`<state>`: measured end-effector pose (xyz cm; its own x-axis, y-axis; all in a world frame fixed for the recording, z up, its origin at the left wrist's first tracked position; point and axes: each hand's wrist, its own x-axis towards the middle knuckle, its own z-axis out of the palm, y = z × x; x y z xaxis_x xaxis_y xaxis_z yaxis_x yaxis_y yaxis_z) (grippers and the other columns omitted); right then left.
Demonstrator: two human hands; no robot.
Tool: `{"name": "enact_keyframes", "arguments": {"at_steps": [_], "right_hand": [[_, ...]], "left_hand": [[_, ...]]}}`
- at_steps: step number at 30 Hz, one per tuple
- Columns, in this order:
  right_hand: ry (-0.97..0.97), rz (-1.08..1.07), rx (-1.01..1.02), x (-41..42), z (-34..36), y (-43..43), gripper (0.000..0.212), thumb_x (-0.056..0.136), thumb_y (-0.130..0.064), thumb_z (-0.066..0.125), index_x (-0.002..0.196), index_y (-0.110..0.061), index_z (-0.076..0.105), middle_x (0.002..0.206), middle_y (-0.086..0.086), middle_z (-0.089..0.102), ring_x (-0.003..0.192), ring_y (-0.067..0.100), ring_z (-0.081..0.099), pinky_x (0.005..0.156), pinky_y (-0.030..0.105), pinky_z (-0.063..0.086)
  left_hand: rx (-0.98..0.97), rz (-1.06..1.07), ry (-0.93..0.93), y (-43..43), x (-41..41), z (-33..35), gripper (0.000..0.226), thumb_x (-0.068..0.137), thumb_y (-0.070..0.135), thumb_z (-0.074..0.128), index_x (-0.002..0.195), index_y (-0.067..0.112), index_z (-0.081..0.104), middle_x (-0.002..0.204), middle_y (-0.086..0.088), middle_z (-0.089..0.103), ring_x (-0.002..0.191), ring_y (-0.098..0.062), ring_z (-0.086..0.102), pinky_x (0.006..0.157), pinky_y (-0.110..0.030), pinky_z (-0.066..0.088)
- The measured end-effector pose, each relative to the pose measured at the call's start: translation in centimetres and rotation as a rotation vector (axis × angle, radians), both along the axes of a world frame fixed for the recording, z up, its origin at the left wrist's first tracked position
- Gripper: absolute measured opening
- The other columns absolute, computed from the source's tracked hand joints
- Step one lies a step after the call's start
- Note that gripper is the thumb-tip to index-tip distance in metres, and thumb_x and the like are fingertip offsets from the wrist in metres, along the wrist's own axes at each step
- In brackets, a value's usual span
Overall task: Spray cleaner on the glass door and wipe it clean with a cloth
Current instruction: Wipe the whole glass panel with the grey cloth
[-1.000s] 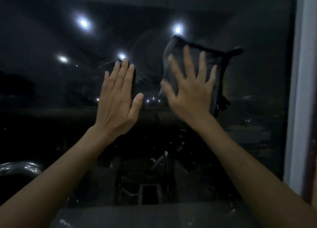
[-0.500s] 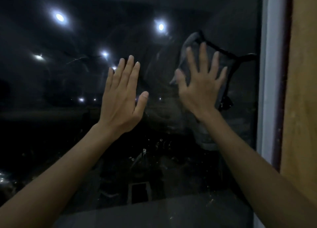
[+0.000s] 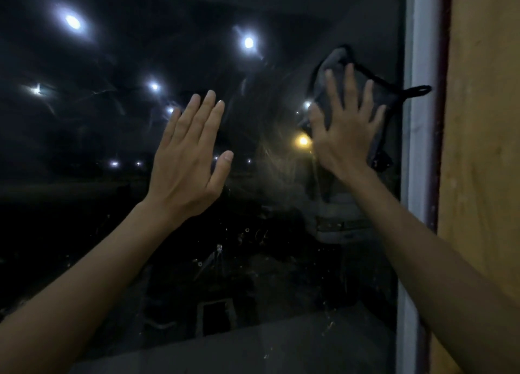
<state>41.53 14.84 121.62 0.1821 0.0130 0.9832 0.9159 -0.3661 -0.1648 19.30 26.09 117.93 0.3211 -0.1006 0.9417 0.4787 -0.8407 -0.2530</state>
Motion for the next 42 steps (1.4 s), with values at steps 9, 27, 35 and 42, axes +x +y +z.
{"name": "enact_keyframes", "arguments": {"at_steps": [9, 27, 35, 42], "right_hand": [[-0.184, -0.064, -0.155, 4.6, -6.5, -2.7, 0.064, 0.093, -0.063, 0.028, 0.150, -0.034, 0.027, 0.160, 0.005, 0.021, 0.147, 0.034, 0.015, 0.109, 0.066, 0.020], [-0.192, -0.060, -0.157, 4.0, -2.3, -2.8, 0.067, 0.092, -0.066, 0.027, 0.151, -0.036, 0.024, 0.162, 0.002, 0.016, 0.148, 0.033, 0.010, 0.110, 0.068, 0.014], [-0.346, -0.018, -0.149, -5.7, -2.7, 2.8, 0.069, 0.087, -0.066, 0.036, 0.149, -0.035, 0.033, 0.161, 0.000, 0.019, 0.148, 0.036, 0.013, 0.110, 0.062, 0.013], [-0.230, -0.030, -0.139, 0.7, -1.3, -0.7, 0.063, 0.093, -0.061, 0.034, 0.150, -0.036, 0.028, 0.162, 0.000, 0.017, 0.149, 0.031, 0.011, 0.112, 0.065, 0.014]], "left_hand": [[0.006, -0.019, -0.014, -0.2, 0.2, -0.2, 0.066, 0.092, 0.040, 0.030, 0.148, 0.006, 0.025, 0.157, -0.012, 0.019, 0.147, -0.023, 0.011, 0.119, -0.034, 0.001], [-0.033, -0.116, -0.114, 0.0, -1.7, 1.1, 0.063, 0.091, 0.040, 0.032, 0.146, 0.010, 0.032, 0.158, -0.011, 0.018, 0.147, -0.024, 0.010, 0.115, -0.019, -0.003], [-0.001, -0.090, -0.141, 0.6, -2.6, 2.5, 0.063, 0.091, 0.039, 0.032, 0.146, 0.008, 0.033, 0.158, -0.012, 0.018, 0.146, -0.026, 0.011, 0.116, -0.026, 0.001], [-0.022, -0.094, -0.166, 0.9, -2.4, 2.8, 0.062, 0.091, 0.039, 0.033, 0.146, 0.010, 0.033, 0.159, -0.011, 0.014, 0.147, -0.026, 0.009, 0.114, -0.020, -0.003]]}}
